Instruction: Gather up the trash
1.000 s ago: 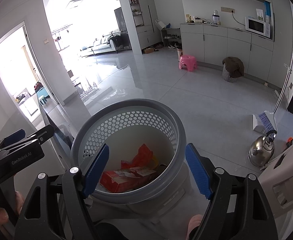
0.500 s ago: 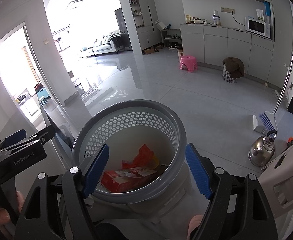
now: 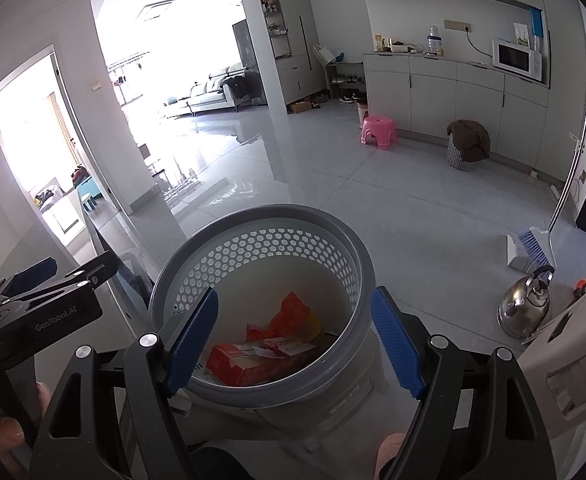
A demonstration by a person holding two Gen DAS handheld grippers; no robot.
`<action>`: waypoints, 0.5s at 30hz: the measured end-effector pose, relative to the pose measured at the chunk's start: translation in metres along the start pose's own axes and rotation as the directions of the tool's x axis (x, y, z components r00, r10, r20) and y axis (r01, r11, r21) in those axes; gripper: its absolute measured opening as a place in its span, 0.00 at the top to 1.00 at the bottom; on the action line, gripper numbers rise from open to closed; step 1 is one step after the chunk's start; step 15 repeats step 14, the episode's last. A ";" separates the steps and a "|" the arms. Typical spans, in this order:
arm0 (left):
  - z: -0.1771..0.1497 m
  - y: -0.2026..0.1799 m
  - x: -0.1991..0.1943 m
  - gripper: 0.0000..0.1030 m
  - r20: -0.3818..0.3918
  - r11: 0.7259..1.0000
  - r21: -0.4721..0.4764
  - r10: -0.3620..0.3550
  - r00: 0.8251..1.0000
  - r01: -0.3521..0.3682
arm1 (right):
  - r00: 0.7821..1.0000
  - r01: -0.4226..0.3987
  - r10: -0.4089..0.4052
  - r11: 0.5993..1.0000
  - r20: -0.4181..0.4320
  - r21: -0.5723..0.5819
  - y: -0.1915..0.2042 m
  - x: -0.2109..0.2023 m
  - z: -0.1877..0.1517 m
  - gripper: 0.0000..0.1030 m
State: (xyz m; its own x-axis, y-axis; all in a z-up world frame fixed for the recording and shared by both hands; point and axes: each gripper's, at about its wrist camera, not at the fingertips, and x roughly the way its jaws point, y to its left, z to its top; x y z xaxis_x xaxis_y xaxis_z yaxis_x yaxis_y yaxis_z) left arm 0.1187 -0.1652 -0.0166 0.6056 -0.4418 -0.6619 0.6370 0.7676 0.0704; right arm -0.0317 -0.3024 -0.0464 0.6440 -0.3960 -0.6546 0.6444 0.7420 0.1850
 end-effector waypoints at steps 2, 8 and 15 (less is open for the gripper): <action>0.000 0.000 0.000 0.06 -0.001 1.000 -0.001 0.000 1.000 0.000 | 1.000 0.000 0.000 1.000 0.000 0.000 0.000 -0.001 0.000 0.27; 0.001 -0.001 0.000 0.06 -0.002 1.000 -0.001 0.001 1.000 -0.001 | 1.000 -0.003 0.003 1.000 -0.001 -0.001 0.000 -0.001 0.001 0.27; 0.001 -0.001 0.000 0.06 -0.004 1.000 0.001 0.003 1.000 -0.003 | 1.000 -0.004 0.004 1.000 -0.002 -0.001 0.001 -0.001 0.002 0.27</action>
